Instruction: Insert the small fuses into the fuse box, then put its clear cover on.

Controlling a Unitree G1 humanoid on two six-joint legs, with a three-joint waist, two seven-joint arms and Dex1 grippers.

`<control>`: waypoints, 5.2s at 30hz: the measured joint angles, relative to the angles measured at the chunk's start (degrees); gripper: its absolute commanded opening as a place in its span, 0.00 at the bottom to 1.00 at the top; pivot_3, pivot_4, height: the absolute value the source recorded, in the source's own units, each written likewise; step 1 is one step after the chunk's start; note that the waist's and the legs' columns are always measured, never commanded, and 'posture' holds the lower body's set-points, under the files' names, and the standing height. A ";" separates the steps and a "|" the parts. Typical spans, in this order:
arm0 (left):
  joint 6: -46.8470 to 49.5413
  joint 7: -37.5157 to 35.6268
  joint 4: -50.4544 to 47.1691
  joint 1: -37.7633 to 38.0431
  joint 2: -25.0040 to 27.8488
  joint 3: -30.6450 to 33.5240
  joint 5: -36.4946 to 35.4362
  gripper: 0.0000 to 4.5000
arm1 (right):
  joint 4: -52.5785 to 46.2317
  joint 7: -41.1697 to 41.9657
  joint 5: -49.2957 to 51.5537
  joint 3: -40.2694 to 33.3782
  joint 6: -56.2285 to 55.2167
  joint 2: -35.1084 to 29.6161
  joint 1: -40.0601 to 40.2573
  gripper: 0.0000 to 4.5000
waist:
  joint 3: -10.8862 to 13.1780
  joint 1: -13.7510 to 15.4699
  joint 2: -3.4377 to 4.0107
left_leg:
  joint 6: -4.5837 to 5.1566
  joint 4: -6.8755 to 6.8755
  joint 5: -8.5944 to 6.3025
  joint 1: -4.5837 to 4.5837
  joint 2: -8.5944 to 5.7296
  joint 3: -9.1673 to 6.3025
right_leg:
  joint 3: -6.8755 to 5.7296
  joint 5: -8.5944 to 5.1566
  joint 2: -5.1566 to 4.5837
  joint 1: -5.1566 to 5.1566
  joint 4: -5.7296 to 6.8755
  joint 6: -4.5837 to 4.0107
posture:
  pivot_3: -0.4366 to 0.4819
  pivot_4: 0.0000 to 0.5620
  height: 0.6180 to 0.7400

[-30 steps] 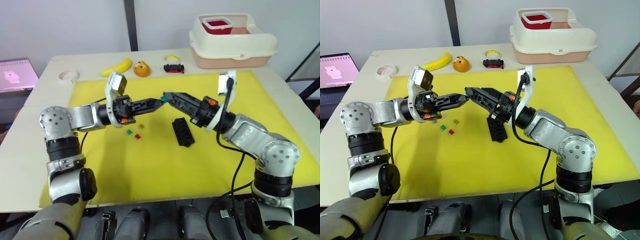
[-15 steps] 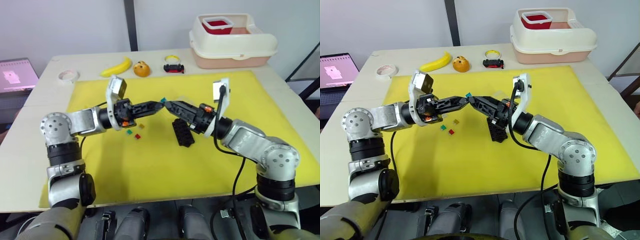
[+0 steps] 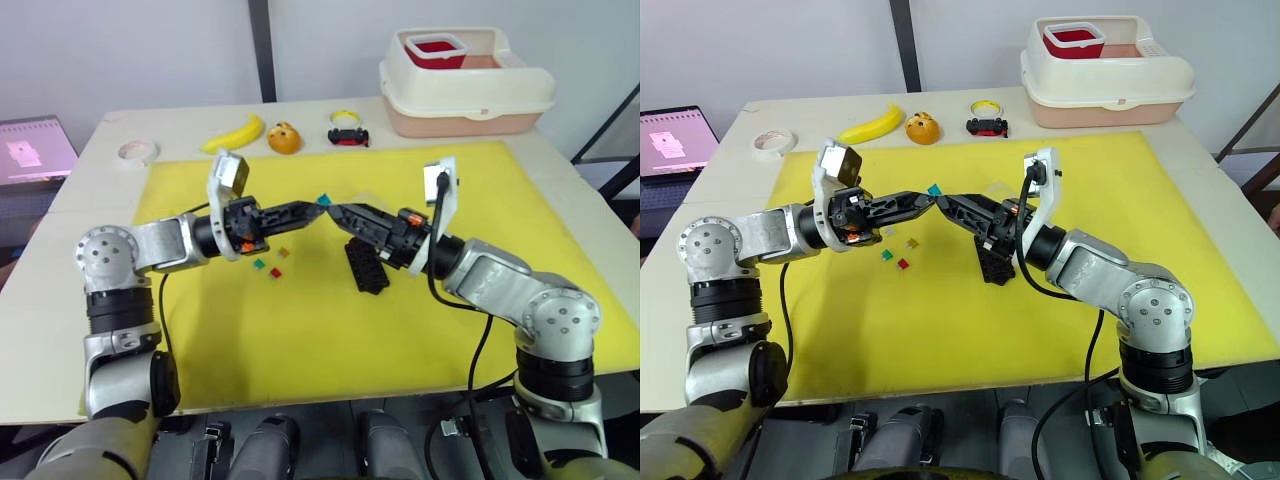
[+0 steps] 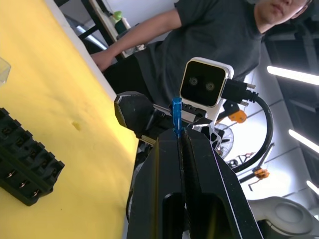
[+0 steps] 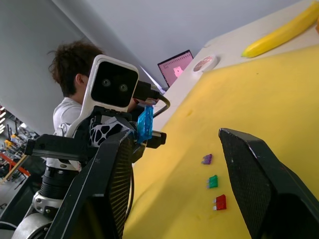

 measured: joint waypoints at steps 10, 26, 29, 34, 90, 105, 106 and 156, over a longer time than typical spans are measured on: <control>-2.14 0.61 -0.92 1.51 0.68 -2.70 -2.37 0.00 | -0.04 -0.73 3.95 0.35 -0.73 -0.09 -0.04 0.04 | 0.00 -0.06 0.00 | 0.00 0.00 0.00 0.00 0.00 0.00 | 0.01 0.00 0.00 0.00 0.00 0.00 | 0.48 0.27 1.00; -4.62 -1.26 -2.00 2.21 4.20 -4.89 -3.35 0.44 | 0.27 -3.36 12.58 1.07 -3.14 -2.17 -0.39 0.00 | 0.00 -0.10 0.00 | 0.00 -0.03 0.00 0.00 0.01 0.00 | 0.01 0.00 0.01 -0.01 -0.02 0.00 | 0.48 0.27 1.00; -5.73 -8.62 -7.23 3.97 10.29 -6.03 1.99 0.78 | 0.05 -3.11 13.46 1.00 -2.95 -5.11 -0.85 0.00 | 0.01 -0.36 0.01 | 0.00 -0.18 0.00 0.02 0.03 0.04 | 0.02 -0.01 0.04 -0.05 -0.08 -0.01 | 0.48 0.27 1.00; -21.73 -33.23 -22.73 9.05 24.89 -16.91 23.98 0.99 | -0.99 6.17 9.49 0.88 2.43 -17.68 -3.25 0.00 | 0.05 0.17 0.09 | 0.00 -0.34 0.01 0.06 0.04 0.19 | 0.04 -0.01 0.02 0.05 -0.32 -0.03 | 0.48 0.27 1.00; -66.83 -48.44 -17.55 12.75 11.25 -35.04 70.58 0.99 | 24.98 81.30 -77.51 23.33 -43.66 -23.73 -10.02 0.00 | 0.08 0.13 0.05 | 0.08 -0.16 -0.03 0.06 0.08 0.23 | -0.02 0.01 0.00 0.08 -0.28 0.01 | 0.48 0.27 1.00; -66.55 -48.44 -16.59 11.82 10.77 -35.04 71.56 0.99 | 26.32 82.03 -79.10 23.33 -45.14 -22.29 -10.01 0.00 | 0.08 0.12 0.05 | 0.07 -0.14 -0.03 0.06 0.08 0.22 | -0.03 0.01 0.00 0.08 -0.26 0.01 | 0.48 0.27 1.00; -66.56 -48.46 -16.47 11.68 10.77 -35.04 71.60 0.99 | 26.32 82.12 -79.11 23.33 -45.14 -22.24 -10.01 0.00 | 0.08 0.12 0.05 | 0.07 -0.14 -0.03 0.06 0.08 0.21 | -0.03 0.01 0.00 0.08 -0.26 0.01 | 0.48 0.27 1.00; -66.72 -47.58 -15.91 10.97 9.54 -35.04 72.02 0.99 | 23.45 81.80 -80.22 22.42 -41.89 -21.43 -8.41 0.00 | 0.07 0.15 0.05 | 0.07 -0.09 -0.03 0.06 0.07 0.19 | -0.03 0.01 0.00 0.09 -0.22 0.01 | 0.48 0.27 1.00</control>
